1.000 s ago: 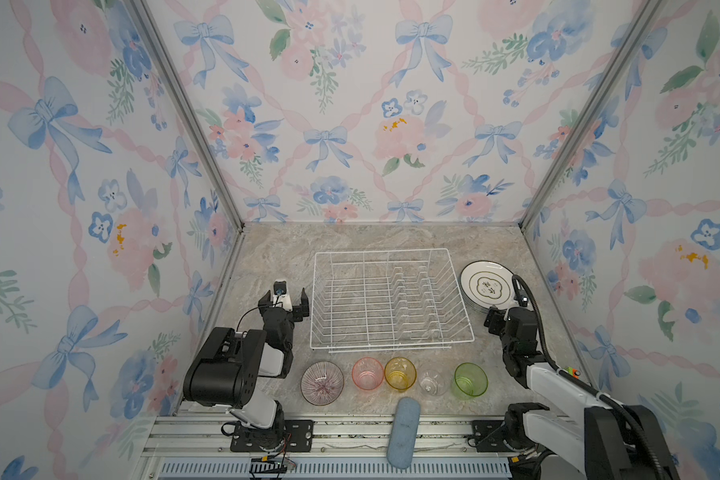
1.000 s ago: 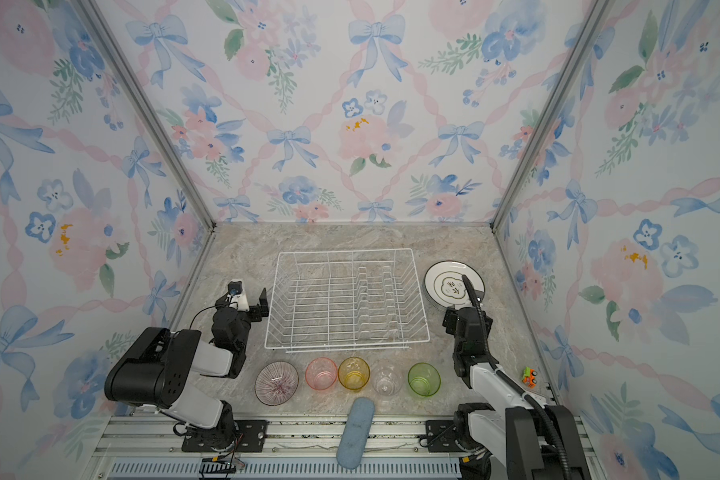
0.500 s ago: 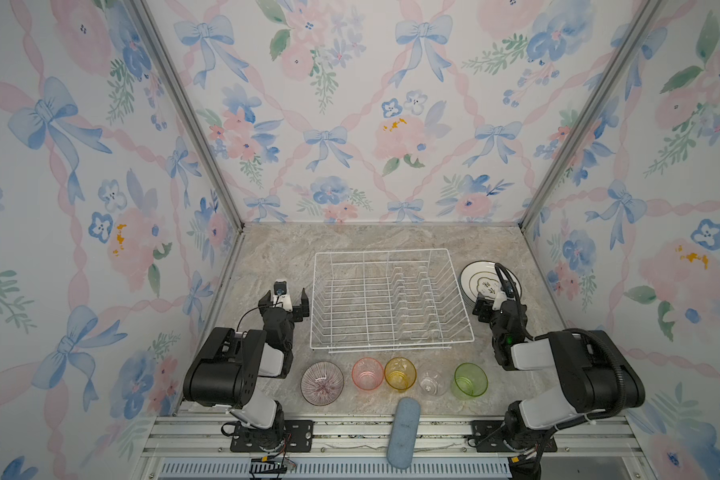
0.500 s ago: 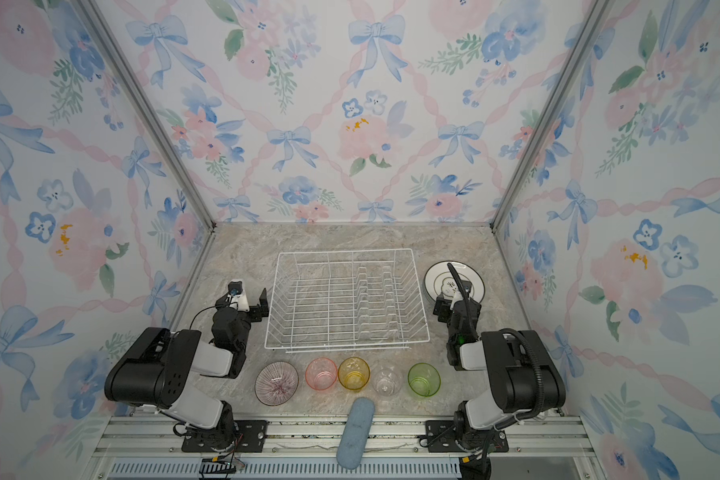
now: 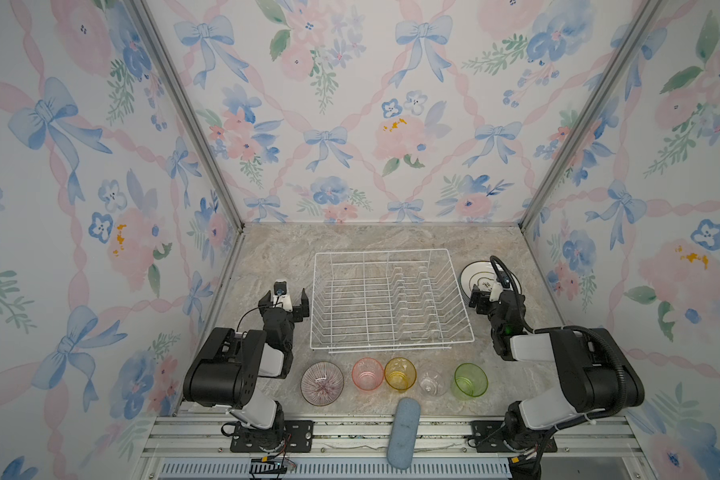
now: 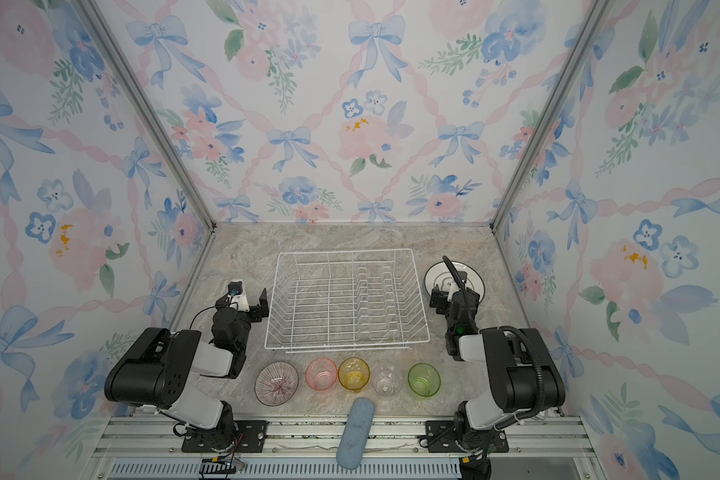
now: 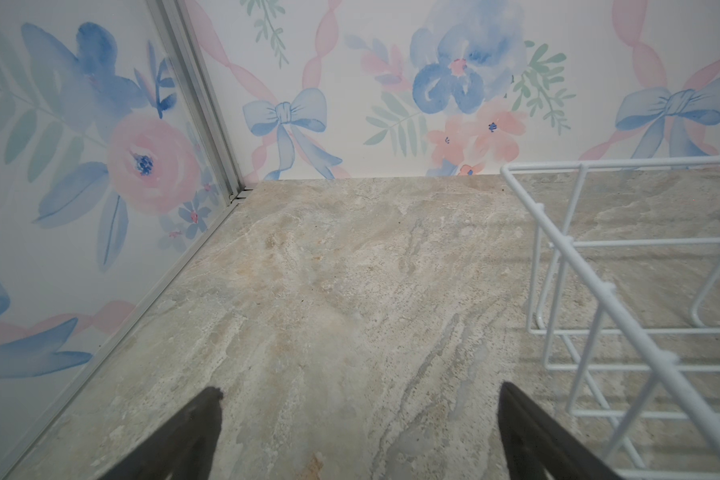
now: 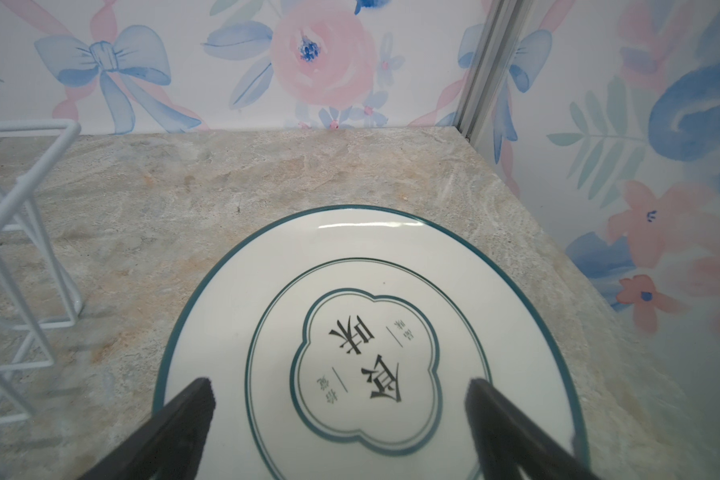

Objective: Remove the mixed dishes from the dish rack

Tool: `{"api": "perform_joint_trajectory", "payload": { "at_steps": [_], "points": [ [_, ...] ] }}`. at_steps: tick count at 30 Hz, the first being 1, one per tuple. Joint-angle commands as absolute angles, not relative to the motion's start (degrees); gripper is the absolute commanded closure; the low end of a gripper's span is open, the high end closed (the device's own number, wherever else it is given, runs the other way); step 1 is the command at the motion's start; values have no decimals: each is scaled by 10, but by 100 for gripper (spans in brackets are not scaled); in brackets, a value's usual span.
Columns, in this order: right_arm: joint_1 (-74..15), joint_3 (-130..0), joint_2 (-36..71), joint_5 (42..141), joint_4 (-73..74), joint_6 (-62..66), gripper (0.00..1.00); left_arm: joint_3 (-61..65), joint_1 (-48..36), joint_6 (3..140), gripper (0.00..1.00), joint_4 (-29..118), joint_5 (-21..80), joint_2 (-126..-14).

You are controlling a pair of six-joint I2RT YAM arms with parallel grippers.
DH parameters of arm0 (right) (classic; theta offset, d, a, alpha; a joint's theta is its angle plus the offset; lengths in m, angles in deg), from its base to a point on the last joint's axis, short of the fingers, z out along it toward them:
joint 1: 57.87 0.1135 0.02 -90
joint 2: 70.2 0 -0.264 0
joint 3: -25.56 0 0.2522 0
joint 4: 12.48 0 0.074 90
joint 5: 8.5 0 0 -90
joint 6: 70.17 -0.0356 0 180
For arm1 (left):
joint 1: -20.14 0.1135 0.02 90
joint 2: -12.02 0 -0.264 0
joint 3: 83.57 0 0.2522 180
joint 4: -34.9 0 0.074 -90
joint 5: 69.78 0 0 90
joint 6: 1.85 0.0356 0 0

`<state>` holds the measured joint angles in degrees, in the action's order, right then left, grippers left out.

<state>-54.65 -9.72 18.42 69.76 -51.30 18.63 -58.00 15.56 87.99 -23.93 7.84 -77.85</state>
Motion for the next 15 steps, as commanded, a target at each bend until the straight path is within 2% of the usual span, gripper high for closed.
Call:
{"api": "perform_joint_trajectory", "payload": {
  "at_steps": [1, 15],
  "points": [
    [-541, -105, 183, 701, -508, 192, 3, -572, 153, 886, 2, -242, 86, -783],
    [-541, -105, 183, 701, -508, 193, 3, -564, 165, 878, 2, -225, 103, -782]
  ]
}}
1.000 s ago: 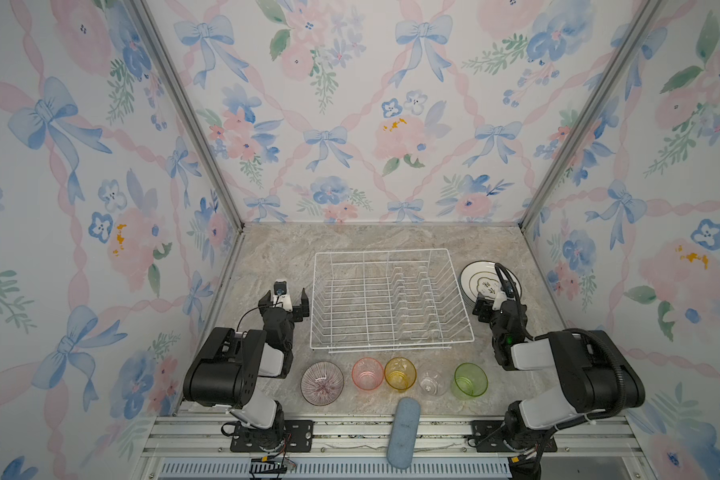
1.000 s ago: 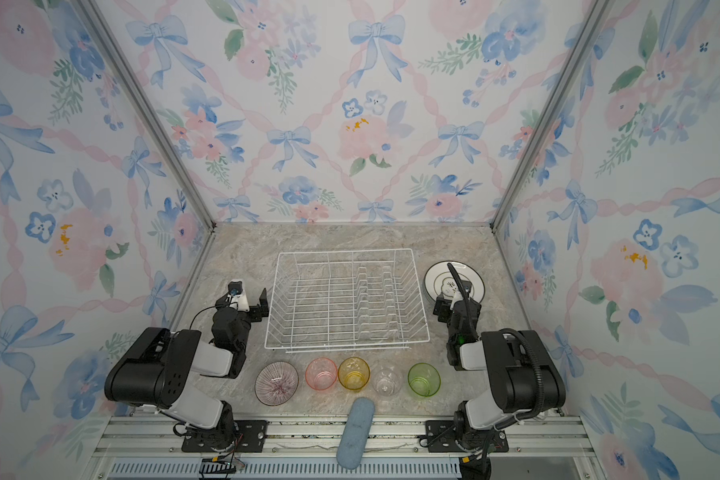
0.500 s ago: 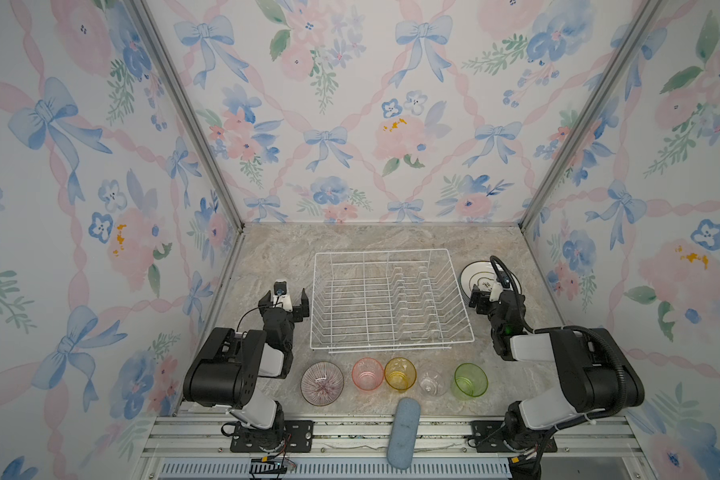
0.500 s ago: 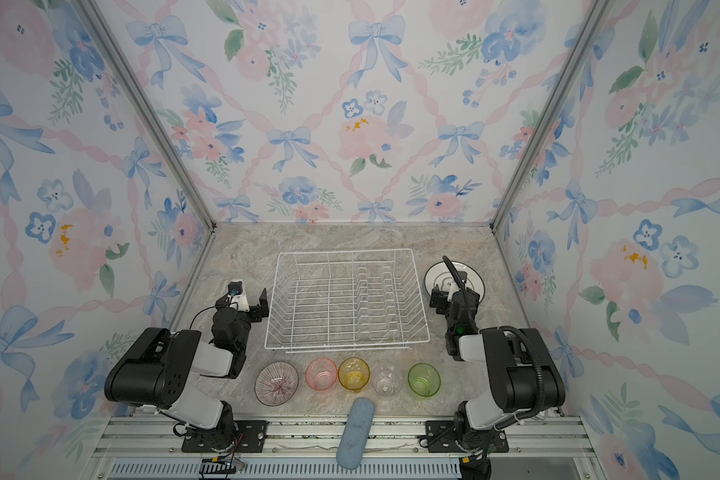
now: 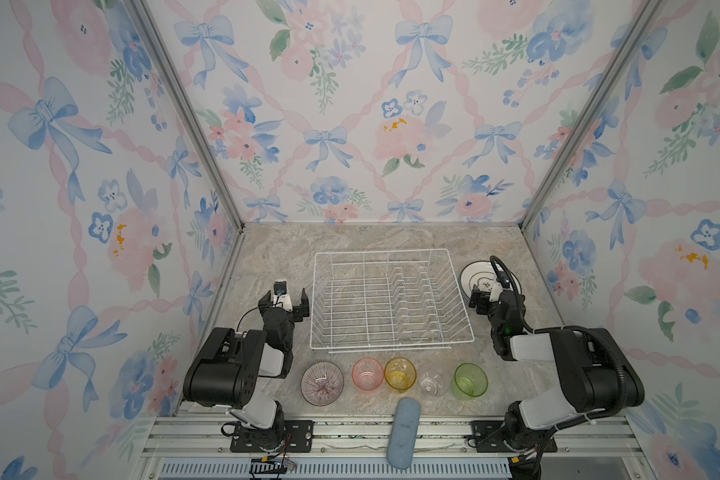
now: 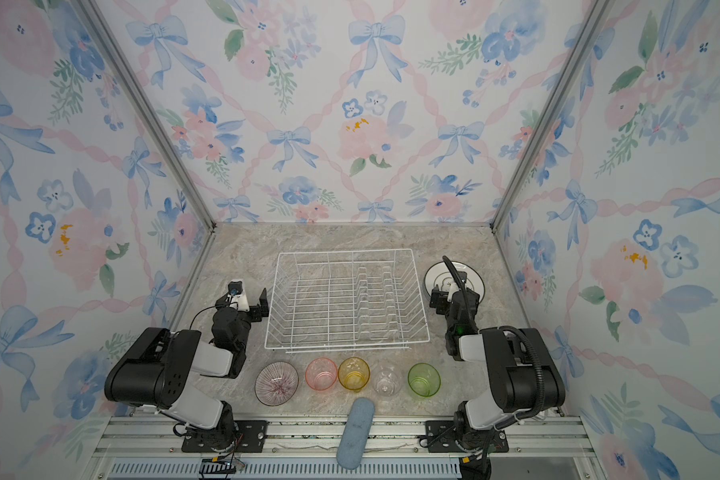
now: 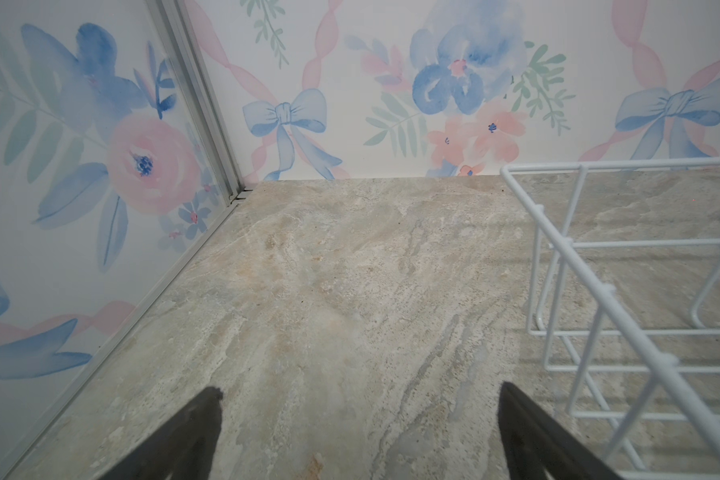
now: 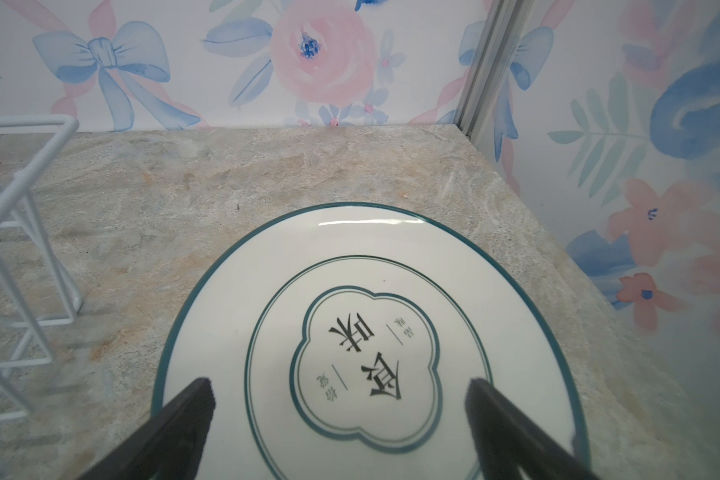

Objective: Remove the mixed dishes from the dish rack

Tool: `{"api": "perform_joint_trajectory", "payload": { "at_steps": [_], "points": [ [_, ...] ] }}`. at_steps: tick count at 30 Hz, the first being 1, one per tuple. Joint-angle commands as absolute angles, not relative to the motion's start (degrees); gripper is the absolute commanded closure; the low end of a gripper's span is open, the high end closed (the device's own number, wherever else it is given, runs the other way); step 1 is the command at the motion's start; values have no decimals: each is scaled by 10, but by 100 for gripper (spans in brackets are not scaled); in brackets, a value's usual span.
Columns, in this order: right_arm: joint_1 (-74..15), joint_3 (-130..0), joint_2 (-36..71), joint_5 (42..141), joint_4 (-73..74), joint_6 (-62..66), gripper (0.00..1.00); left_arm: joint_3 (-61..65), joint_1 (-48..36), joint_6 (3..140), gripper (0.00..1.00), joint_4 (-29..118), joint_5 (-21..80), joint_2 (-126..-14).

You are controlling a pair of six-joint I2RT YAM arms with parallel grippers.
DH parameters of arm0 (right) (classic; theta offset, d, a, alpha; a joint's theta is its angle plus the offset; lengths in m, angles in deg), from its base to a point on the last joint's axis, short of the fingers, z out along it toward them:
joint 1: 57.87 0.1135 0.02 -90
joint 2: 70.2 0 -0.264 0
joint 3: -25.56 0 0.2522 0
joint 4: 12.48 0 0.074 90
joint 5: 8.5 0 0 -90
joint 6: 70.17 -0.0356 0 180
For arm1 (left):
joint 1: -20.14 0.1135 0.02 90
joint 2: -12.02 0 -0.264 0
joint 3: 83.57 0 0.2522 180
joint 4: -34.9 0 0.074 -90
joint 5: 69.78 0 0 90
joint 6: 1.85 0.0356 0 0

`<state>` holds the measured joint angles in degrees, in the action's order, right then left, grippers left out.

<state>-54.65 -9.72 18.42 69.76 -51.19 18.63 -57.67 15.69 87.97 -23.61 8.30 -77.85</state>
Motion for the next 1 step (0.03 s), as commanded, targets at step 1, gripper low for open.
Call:
{"api": "perform_joint_trajectory", "payload": {
  "at_steps": [1],
  "points": [
    [-541, -105, 183, 701, -508, 193, 3, -565, 165, 877, 2, -224, 103, -781]
  ]
}}
